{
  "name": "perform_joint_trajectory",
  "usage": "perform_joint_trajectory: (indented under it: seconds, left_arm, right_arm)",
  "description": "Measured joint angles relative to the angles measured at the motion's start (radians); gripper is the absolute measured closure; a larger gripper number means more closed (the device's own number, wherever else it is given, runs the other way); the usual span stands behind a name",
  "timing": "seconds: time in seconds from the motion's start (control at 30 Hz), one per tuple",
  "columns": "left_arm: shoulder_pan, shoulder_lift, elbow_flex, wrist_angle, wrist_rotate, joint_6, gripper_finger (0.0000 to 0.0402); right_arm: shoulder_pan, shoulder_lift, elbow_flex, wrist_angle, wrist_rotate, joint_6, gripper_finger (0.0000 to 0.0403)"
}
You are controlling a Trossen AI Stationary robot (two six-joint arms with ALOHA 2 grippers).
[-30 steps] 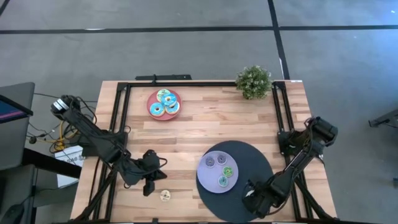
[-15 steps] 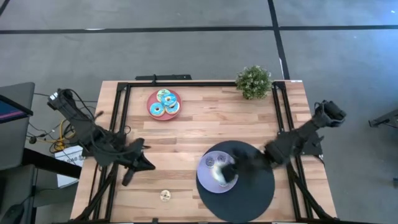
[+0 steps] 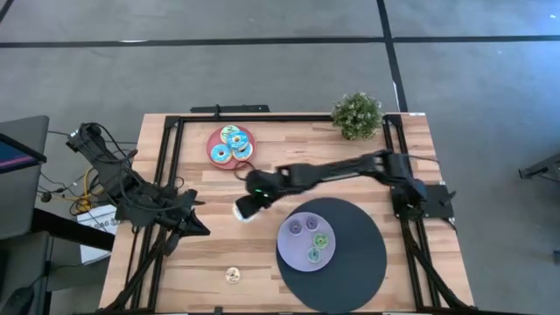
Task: Pick & Place donuts
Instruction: Put the large white donut on the pink plate
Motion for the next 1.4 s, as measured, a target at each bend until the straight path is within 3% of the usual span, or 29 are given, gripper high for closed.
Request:
perform_joint_trajectory:
  seconds: [0.17, 0.33, 0.73, 0.97, 1.07, 1.2, 1.4]
  left_arm:
    - [0.0, 0.0, 0.0, -0.026, -0.017, -0.012, 0.0401]
    - [0.0, 0.002, 0.0, -0.072, -0.039, -0.033, 0.0401]
    - [0.0, 0.052, 0.0, -0.122, -0.068, -0.043, 0.0401]
    - [0.014, 0.121, 0.0, -0.11, -0.177, -0.034, 0.0392]
    - [0.05, 0.165, 0.0, -0.116, -0.199, -0.08, 0.0367]
    - [0.125, 0.244, 0.0, -0.106, -0.178, -0.122, 0.0303]
    - [0.242, 0.358, -0.001, -0.065, -0.112, -0.193, 0.02]
  right_arm:
    - [-0.045, 0.202, 0.276, -0.289, 0.005, -0.064, 0.0289]
    - [-0.065, 0.294, 0.42, -0.337, -0.01, -0.086, 0.0273]
    - [-0.1, 0.274, 0.436, -0.448, -0.002, -0.16, 0.0159]
    - [-0.047, 0.178, 0.435, -0.751, 0.013, -0.393, 0.0151]
    - [0.023, 0.116, 0.377, -0.781, 0.058, -0.505, 0.0158]
    - [0.122, -0.017, 0.208, -0.715, 0.059, -0.617, 0.0174]
    - [0.202, -0.37, -0.28, -0.444, 0.1, -0.586, 0.0216]
